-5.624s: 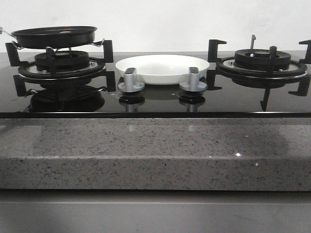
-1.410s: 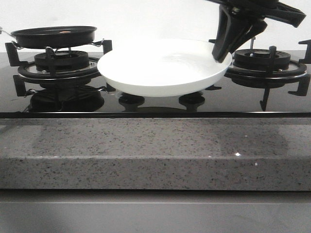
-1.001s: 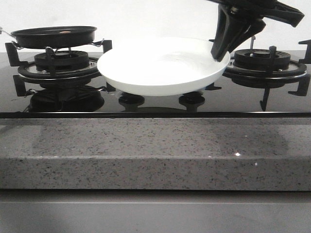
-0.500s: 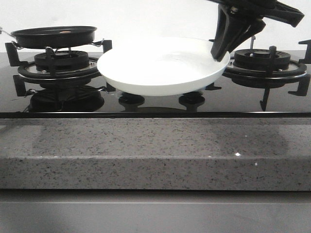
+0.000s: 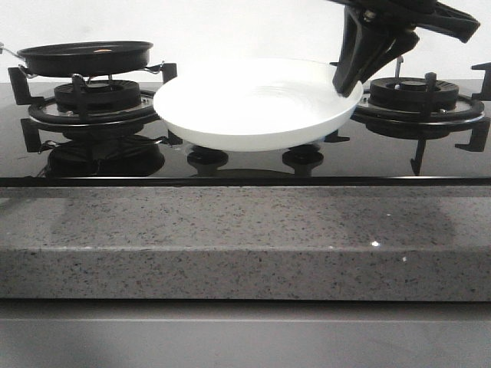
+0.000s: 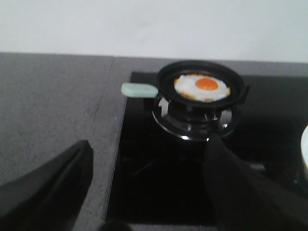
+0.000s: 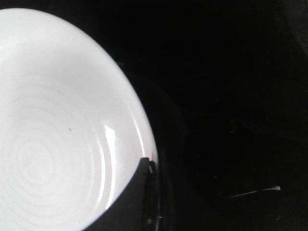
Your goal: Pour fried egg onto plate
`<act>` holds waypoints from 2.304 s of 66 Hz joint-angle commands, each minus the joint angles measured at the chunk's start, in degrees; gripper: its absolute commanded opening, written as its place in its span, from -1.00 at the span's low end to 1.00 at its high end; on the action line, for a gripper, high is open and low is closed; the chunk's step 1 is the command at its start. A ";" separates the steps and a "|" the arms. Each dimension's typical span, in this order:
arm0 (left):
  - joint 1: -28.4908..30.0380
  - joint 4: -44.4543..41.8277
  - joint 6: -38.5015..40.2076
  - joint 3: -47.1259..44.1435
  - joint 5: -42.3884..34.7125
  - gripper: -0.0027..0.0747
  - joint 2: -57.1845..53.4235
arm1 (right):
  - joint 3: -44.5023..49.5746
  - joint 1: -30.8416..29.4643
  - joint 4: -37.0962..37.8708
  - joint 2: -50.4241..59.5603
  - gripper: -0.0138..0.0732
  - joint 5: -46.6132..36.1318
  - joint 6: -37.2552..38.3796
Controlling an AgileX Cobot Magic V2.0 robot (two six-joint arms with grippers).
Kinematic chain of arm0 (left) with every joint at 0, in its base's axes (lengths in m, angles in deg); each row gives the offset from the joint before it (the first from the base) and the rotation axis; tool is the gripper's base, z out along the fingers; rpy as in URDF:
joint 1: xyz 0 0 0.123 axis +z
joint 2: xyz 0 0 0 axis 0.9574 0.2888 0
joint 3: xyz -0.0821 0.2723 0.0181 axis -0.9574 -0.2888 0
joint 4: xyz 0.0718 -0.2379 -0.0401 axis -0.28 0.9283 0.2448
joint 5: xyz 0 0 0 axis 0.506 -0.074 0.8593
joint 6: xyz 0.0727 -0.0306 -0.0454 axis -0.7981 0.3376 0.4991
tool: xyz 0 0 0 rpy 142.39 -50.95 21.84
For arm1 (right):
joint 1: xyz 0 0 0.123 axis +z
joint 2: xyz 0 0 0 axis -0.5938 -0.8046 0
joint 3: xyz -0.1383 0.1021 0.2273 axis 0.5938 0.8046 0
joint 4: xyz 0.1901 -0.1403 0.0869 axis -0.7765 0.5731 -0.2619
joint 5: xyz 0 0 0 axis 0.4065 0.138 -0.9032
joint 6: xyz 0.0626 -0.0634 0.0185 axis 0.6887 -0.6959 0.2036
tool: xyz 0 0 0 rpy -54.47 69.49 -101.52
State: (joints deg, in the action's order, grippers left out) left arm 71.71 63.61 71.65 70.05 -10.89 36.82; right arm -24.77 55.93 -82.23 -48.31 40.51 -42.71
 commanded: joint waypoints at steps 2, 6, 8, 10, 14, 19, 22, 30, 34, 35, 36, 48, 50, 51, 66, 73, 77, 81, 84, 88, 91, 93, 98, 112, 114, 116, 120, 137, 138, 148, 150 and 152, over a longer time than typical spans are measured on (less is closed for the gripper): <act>0.07 -1.20 0.07 5.88 2.90 0.50 6.66 | -1.32 -0.08 -0.74 2.14 -0.84 -2.59 -0.35; 0.07 -1.20 0.07 8.33 6.13 0.54 10.64 | -1.32 -0.08 -0.74 2.14 -0.84 -2.59 -0.35; 0.07 -0.83 0.07 9.50 7.49 0.54 12.73 | -1.32 -0.08 -0.74 2.14 -0.84 -2.59 -0.35; 0.07 -0.83 0.07 10.69 8.79 0.54 14.80 | -1.32 -0.08 -0.74 2.14 -0.84 -2.59 -0.35; 0.07 -0.83 0.07 13.56 11.45 0.54 19.54 | -1.32 -0.08 -0.74 2.14 -0.84 -2.59 -0.35; 0.13 -0.41 0.07 17.42 13.97 0.54 25.77 | -1.32 -0.08 -0.74 2.14 -0.84 -2.59 -0.35; 0.20 -0.41 0.07 19.70 15.02 0.54 29.11 | -1.32 -0.08 -0.74 2.14 -0.84 -2.59 -0.35; 3.10 1.77 -1.04 26.15 17.67 0.54 36.96 | -1.32 -0.08 -0.74 2.14 -0.84 -2.59 -0.35; 5.35 6.12 -3.46 29.30 18.92 0.54 40.28 | -1.32 -0.08 -0.74 2.14 -0.84 -2.59 -0.35; 6.47 7.49 -4.21 30.06 19.25 0.54 41.08 | -1.32 -0.08 -0.74 2.14 -0.84 -2.59 -0.35; 7.25 8.97 -4.99 30.79 19.53 0.54 41.85 | -1.32 -0.08 -0.74 2.14 -0.84 -2.59 -0.35; 16.35 28.65 -13.28 36.98 22.75 0.54 49.73 | -1.32 -0.08 -0.74 2.14 -0.84 -2.59 -0.35; 17.89 31.09 -14.05 37.49 22.95 0.54 50.85 | -1.32 -0.08 -0.74 2.14 -0.84 -2.59 -0.35; 18.45 32.23 -14.28 37.70 23.04 0.54 51.37 | -1.32 -0.08 -0.74 2.14 -0.84 -2.54 -0.35; 23.73 48.39 -18.01 38.37 23.47 0.54 59.11 | -1.32 -0.08 -0.74 2.14 -0.84 -2.53 -0.35; 24.14 55.27 -20.00 38.37 24.19 0.54 62.75 | -1.32 -0.08 -0.74 2.14 -0.84 -2.53 -0.35; 24.14 58.93 -21.54 38.37 24.51 0.54 64.45 | -1.32 -0.08 -0.74 2.14 -0.84 -2.53 -0.35; 24.14 62.97 -23.11 38.37 24.75 0.54 66.04 | -1.32 -0.08 -0.74 2.14 -0.84 -2.53 -0.35; 24.14 66.07 -23.76 38.37 24.75 0.54 67.19 | -1.32 -0.08 -0.74 2.14 -0.84 -2.53 -0.35; 24.14 68.82 -24.04 38.37 25.21 0.54 68.34 | -1.32 -0.08 -0.74 2.14 -0.84 -2.53 -0.35; 24.14 70.19 -24.07 38.37 25.95 0.54 69.05 | -1.32 -0.08 -0.74 2.14 -0.84 -2.53 -0.35; 24.14 71.49 -24.15 38.37 26.49 0.54 69.72 | -1.32 -0.08 -0.74 2.14 -0.84 -2.53 -0.35; 24.14 73.24 -24.15 38.37 27.85 0.54 71.03 | -1.32 -0.08 -0.74 2.14 -0.84 -2.53 -0.35; 24.14 74.73 -24.15 38.37 28.95 0.50 71.85 | -1.32 -0.08 -0.74 2.14 -0.84 -2.53 -0.35; 24.14 75.07 -24.15 38.37 28.95 0.45 71.85 | -1.32 -0.08 -0.74 2.14 -0.84 -2.53 -0.35; 24.14 75.35 -24.15 38.37 28.84 0.40 71.85 | -1.32 -0.08 -0.74 2.14 -0.84 -2.53 -0.35; 24.14 76.03 -24.15 38.37 28.84 0.27 71.85 | -1.32 -0.08 -0.74 2.14 -0.84 -2.53 -0.35; 24.14 77.78 -23.53 38.37 29.96 -0.14 71.85 | -1.32 -0.08 -0.74 2.14 -0.84 -2.53 -0.35; 24.14 77.78 -23.42 38.37 30.07 -0.14 71.85 | -1.32 -0.08 -0.74 2.14 -0.84 -2.53 -0.35; 24.14 77.78 -22.61 38.37 30.83 -0.14 71.85 | -1.32 -0.08 -0.74 2.14 -0.84 -2.53 -0.35; 24.14 77.78 -22.61 38.37 30.83 -0.15 71.85 | -1.32 -0.08 -0.74 2.14 -0.84 -2.53 -0.35; 24.14 77.78 -22.61 38.37 30.97 -0.15 71.85 | -1.32 -0.08 -0.74 2.14 -0.84 -2.53 -0.35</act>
State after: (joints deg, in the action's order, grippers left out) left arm 95.74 136.77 48.56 106.57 18.16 111.33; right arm -24.77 55.93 -82.23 -48.31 40.47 -42.60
